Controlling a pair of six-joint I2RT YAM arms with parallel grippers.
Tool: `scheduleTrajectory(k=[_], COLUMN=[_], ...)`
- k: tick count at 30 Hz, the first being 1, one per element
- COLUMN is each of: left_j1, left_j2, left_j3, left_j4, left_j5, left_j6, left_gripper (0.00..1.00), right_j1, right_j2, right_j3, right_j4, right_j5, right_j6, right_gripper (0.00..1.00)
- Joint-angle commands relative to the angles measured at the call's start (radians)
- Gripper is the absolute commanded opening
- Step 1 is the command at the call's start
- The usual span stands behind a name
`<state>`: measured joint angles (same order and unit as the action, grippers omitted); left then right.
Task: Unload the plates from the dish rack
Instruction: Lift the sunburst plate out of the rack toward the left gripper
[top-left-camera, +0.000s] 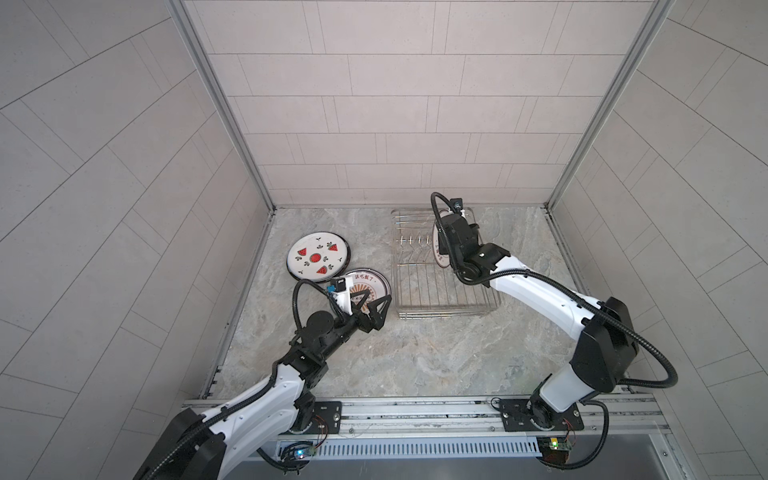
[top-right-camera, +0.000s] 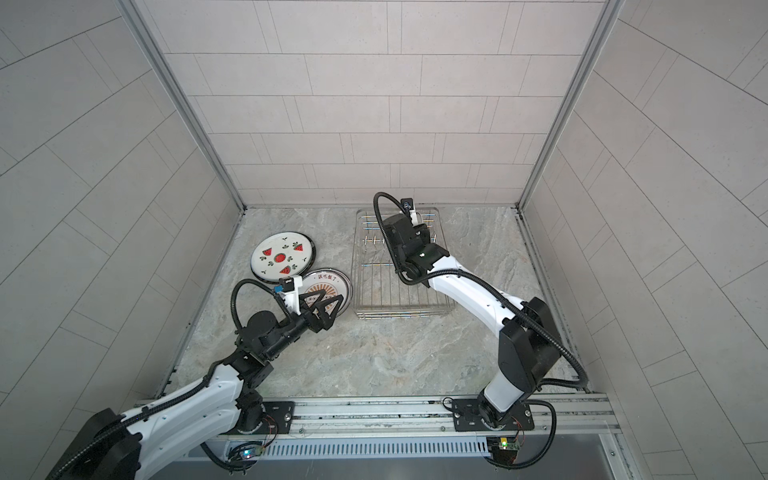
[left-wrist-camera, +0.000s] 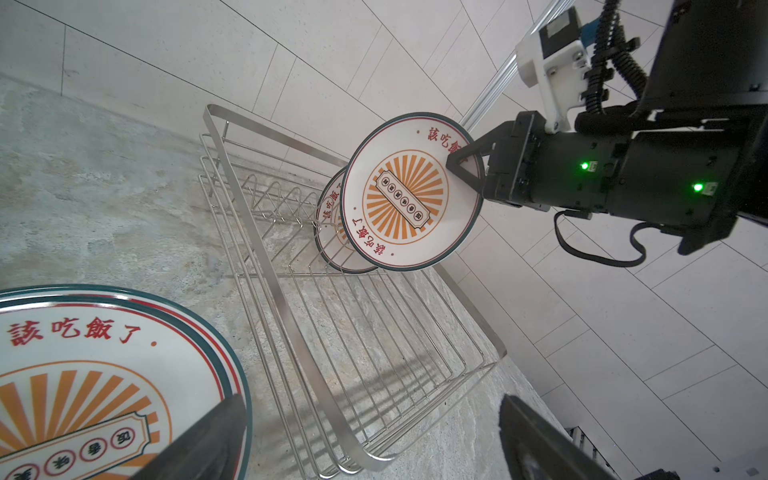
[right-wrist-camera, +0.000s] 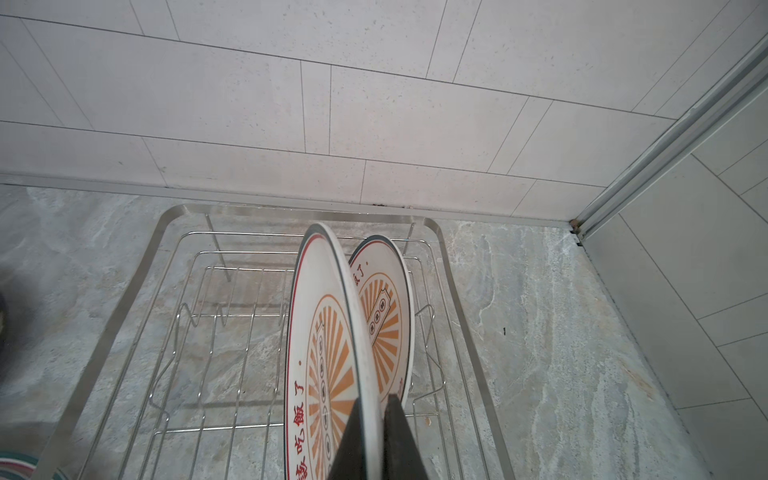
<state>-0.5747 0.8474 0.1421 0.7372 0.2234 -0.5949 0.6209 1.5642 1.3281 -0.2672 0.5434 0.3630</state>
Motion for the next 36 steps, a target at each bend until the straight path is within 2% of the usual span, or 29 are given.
scheduleTrajectory(k=[1, 4, 13, 23, 30, 36], left_j1=[-0.004, -0.004, -0.005, -0.003, -0.001, 0.032], left_j2=[-0.002, -0.011, -0.045, 0.01, 0.025, 0.09], left_j3=[0.008, 0.005, -0.007, -0.013, -0.026, -0.012], left_j4=[0.055, 0.055, 0.028, 0.098, 0.139, 0.188], left_j5=[0.008, 0.005, -0.047, -0.03, -0.036, 0.043], left_j6=[-0.01, -0.011, -0.034, -0.105, -0.153, -0.209], left_gripper=[1.0, 1.0, 1.0, 1.0, 1.0, 0.98], right_j1=[-0.003, -0.012, -0.084, -0.088, -0.082, -0.073], right_j2=[-0.083, -0.128, -0.247, -0.27, -0.25, -0.217], right_j3=[-0.03, -0.066, -0.188, -0.221, -0.228, -0.221], right_j4=[0.062, 0.069, 0.137, 0.188, 0.225, 0.255], right_j5=[-0.061, -0.108, -0.463, -0.706, -0.812, -0.91], right_j6=[0.006, 0.013, 0.085, 0.127, 0.147, 0.152], right_gripper=[0.07, 0.07, 0.07, 0.07, 0.07, 0.07])
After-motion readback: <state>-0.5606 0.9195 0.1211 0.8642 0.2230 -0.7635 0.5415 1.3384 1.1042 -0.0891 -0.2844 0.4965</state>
